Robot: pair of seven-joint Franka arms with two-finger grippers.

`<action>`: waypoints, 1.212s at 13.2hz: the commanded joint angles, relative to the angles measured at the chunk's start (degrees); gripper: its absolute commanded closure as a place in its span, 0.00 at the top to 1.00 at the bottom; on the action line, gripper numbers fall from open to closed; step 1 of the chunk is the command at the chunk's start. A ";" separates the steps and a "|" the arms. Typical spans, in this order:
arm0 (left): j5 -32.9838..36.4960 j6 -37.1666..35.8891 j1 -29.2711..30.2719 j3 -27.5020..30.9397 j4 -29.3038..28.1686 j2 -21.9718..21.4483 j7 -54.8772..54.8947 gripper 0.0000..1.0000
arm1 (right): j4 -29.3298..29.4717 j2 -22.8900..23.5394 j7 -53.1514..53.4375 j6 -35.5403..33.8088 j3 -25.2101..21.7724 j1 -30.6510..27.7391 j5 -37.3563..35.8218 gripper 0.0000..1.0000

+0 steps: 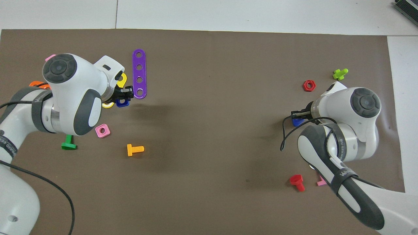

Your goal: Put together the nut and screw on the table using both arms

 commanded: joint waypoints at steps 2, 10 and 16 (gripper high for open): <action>-2.40 -3.28 -3.98 0.28 5.85 3.15 -5.22 0.00 | 2.45 -0.38 8.05 -2.08 0.38 5.49 0.56 0.00; -4.86 2.61 -6.71 0.19 6.03 4.03 -9.99 0.00 | 16.14 8.13 34.93 -5.24 0.20 20.96 -2.33 0.00; -4.86 5.95 -9.61 0.19 7.51 5.96 -13.50 0.00 | 23.28 14.21 46.91 -7.62 0.20 26.52 -5.50 0.00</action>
